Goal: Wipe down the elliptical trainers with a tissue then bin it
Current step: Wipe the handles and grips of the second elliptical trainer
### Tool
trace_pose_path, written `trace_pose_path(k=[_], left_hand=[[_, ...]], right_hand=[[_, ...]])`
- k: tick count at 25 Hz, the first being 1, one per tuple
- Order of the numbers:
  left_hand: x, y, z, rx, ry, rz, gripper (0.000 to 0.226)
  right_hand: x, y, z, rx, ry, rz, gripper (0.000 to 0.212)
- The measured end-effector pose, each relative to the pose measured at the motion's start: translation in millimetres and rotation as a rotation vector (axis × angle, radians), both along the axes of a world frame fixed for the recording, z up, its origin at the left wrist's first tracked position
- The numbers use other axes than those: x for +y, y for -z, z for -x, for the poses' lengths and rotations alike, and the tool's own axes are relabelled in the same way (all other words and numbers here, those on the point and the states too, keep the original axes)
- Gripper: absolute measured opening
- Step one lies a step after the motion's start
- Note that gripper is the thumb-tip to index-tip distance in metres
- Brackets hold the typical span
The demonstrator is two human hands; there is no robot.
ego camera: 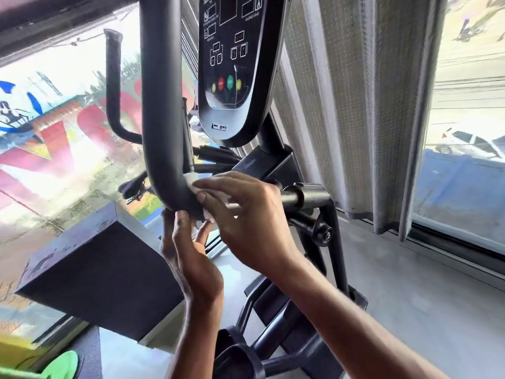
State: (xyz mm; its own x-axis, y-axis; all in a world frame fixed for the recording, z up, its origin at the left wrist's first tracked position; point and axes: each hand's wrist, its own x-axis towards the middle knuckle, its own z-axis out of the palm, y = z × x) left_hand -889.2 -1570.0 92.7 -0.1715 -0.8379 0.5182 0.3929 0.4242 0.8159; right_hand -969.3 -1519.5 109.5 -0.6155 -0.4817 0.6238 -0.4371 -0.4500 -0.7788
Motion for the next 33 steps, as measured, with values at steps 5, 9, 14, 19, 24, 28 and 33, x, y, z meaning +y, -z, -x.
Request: trace_pose_path(k=[5, 9, 14, 19, 24, 28, 33], left_hand=[[2.7, -1.4, 1.7, 0.013, -0.016, -0.007, 0.019], [1.4, -0.4, -1.3, -0.019, 0.001, -0.002, 0.026], [-0.7, 1.8, -3.5, -0.082, -0.015, 0.046, 0.025], [4.6, 5.4, -1.3, -0.141, -0.022, 0.09, 0.038], [8.3, 20.6, 6.4, -0.176, 0.016, 0.048, 0.033], [7.7, 26.5, 7.5, -0.191, 0.014, 0.01, 0.029], [-5.2, 37.5, 0.7, -0.28, 0.066, 0.007, 0.034]], right_hand=[[-1.2, 9.5, -5.0, -0.011, 0.051, 0.049, 0.014], [1.2, 11.0, -11.1, 0.064, 0.116, 0.058, 0.016], [4.3, 44.2, 28.0, 0.227, 0.247, -0.074, 0.022], [-5.6, 95.2, 93.0, 0.306, 0.37, -0.343, 0.027], [-10.8, 127.9, 117.0, 0.38, 0.537, -0.5, 0.017], [-8.8, 131.7, 96.3, 0.252, 0.6, -0.514, 0.017], [-4.3, 141.5, 68.4, -0.491, 0.263, -0.422, 0.006]])
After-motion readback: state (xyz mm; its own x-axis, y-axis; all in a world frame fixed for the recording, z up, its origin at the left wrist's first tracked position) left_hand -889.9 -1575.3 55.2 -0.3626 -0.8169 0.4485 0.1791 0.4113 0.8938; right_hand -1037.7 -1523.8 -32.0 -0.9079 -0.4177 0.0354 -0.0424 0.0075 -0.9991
